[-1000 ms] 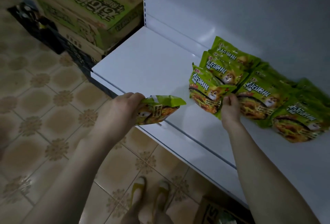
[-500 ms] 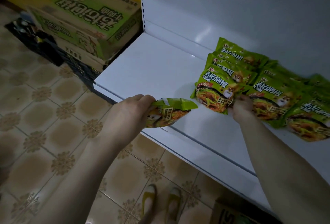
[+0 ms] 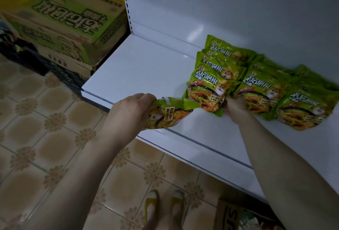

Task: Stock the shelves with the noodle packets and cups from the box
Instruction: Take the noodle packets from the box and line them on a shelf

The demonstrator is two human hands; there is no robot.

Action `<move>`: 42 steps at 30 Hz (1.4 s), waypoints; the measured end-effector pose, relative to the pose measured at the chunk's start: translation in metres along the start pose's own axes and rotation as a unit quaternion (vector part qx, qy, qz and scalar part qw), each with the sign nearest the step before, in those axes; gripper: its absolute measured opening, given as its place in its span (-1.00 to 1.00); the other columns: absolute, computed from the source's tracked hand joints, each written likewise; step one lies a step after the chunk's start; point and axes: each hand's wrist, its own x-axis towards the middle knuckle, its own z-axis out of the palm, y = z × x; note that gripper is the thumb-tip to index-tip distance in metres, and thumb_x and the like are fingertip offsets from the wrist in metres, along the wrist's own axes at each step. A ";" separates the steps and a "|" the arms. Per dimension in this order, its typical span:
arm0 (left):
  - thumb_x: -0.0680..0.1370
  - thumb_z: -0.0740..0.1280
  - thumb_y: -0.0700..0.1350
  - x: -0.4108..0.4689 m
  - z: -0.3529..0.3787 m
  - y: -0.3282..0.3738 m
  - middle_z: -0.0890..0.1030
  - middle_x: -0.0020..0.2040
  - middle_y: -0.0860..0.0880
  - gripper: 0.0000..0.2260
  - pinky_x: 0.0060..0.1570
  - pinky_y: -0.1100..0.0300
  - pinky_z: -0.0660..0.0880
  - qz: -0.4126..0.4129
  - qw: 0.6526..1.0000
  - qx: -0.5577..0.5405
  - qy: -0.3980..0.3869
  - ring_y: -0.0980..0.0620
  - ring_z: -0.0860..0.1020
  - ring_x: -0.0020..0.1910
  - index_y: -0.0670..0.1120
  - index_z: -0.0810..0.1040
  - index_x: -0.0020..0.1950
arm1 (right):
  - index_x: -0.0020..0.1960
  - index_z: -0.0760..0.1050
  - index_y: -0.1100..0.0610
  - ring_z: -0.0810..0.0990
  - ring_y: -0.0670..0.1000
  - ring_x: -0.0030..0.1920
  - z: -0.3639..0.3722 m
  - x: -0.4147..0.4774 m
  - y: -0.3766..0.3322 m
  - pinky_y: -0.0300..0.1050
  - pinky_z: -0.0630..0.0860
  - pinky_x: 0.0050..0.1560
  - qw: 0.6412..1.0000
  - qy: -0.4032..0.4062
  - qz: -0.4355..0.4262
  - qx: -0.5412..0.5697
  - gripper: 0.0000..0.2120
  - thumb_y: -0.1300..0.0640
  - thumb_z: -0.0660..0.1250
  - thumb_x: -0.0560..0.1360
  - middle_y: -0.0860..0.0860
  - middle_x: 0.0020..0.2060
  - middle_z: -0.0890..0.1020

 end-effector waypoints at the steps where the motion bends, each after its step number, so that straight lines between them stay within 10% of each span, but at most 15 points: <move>1: 0.51 0.03 -0.03 0.001 0.001 0.001 0.60 -0.26 -0.10 -0.64 -0.48 0.02 0.53 0.001 1.000 -0.003 0.002 -0.15 0.56 -0.38 -0.17 0.57 -0.03 | -0.06 0.50 0.21 0.56 0.21 0.03 -0.001 -0.009 -0.005 0.09 0.52 0.08 0.999 0.021 -0.025 -0.033 -0.86 0.19 0.18 0.53 0.22 0.04 0.59; 5: 0.48 0.04 -0.05 0.004 0.001 0.003 0.60 -0.25 -0.11 -0.65 -0.49 -0.01 0.52 0.011 1.000 -0.010 0.005 -0.16 0.56 -0.36 -0.17 0.56 -0.03 | 0.17 0.49 0.27 0.51 0.14 0.16 -0.007 -0.052 -0.019 -0.16 0.38 0.05 0.977 0.087 -0.186 -0.053 -0.76 0.23 0.16 0.57 0.17 0.13 0.56; 8: 0.48 0.09 -0.08 0.008 0.000 0.006 0.59 -0.26 -0.12 -0.70 -0.51 -0.02 0.51 0.022 1.000 -0.012 0.011 -0.18 0.54 -0.39 -0.18 0.55 -0.04 | -0.01 0.56 0.23 0.58 -0.09 -0.08 -0.013 -0.095 -0.025 -0.13 0.49 0.01 0.968 -0.073 -0.237 0.043 -0.83 0.20 0.21 0.57 0.02 -0.13 0.61; 13: 0.47 0.07 -0.07 0.015 -0.003 0.021 0.59 -0.27 -0.15 -0.66 -0.51 0.02 0.50 0.041 0.999 -0.028 0.018 -0.19 0.54 -0.40 -0.21 0.56 -0.05 | 0.19 0.43 -0.05 0.51 -0.22 0.12 -0.031 -0.150 -0.028 -0.23 0.51 0.12 0.920 -0.303 -0.243 0.059 -0.63 0.07 0.35 0.40 -0.16 0.14 0.52; 21: 0.49 0.25 0.00 0.023 0.003 0.053 0.60 -0.01 -0.18 -0.66 -0.11 0.17 0.48 0.060 0.986 -0.138 0.065 -0.10 0.56 -0.06 -0.19 0.57 0.13 | -0.12 0.52 -0.04 0.57 -0.21 -0.20 -0.052 -0.168 -0.006 -0.05 0.57 -0.06 0.944 -0.125 -0.293 0.089 -0.77 0.30 0.36 0.45 -0.19 -0.25 0.60; 27: 0.31 0.45 0.07 0.003 0.015 0.069 0.29 0.43 -0.09 -0.15 0.21 0.26 0.26 -0.184 0.936 -0.300 0.025 0.02 0.32 0.37 -0.12 0.13 0.49 | 0.06 0.51 -0.01 0.65 -0.08 -0.03 -0.085 -0.171 0.008 -0.20 0.59 -0.13 0.927 -0.128 -0.164 0.312 -0.69 0.03 0.40 0.32 -0.06 -0.03 0.65; 32: 0.37 0.49 -0.10 0.009 0.029 0.089 0.55 0.11 0.03 -0.44 0.14 0.00 0.51 -0.204 0.860 -0.464 -0.061 0.06 0.56 0.06 -0.05 0.33 0.29 | 0.04 0.50 0.01 0.65 -0.06 -0.02 -0.094 -0.178 0.014 -0.14 0.61 -0.01 0.905 -0.202 -0.141 0.347 -0.66 0.02 0.37 0.28 -0.09 -0.07 0.69; 36: 0.43 0.45 -0.15 0.016 0.036 0.094 0.58 0.03 -0.01 -0.65 0.05 -0.09 0.53 -0.178 0.882 -0.430 -0.078 -0.09 0.58 0.02 -0.07 0.40 0.14 | 0.03 0.49 0.01 0.57 0.02 0.08 -0.115 -0.173 0.018 -0.05 0.50 0.12 0.965 -0.127 -0.184 0.140 -0.86 0.21 0.29 0.51 0.02 0.02 0.61; 42: 0.48 0.39 -0.21 0.023 0.055 0.119 0.53 0.01 0.01 -0.60 -0.02 0.09 0.50 -0.130 0.920 -0.358 -0.091 -0.03 0.54 -0.03 -0.14 0.40 0.28 | 0.16 0.47 0.07 0.55 0.01 0.19 -0.147 -0.156 0.019 0.05 0.49 0.23 0.960 -0.137 -0.232 0.078 -0.74 0.21 0.34 0.48 0.05 0.14 0.59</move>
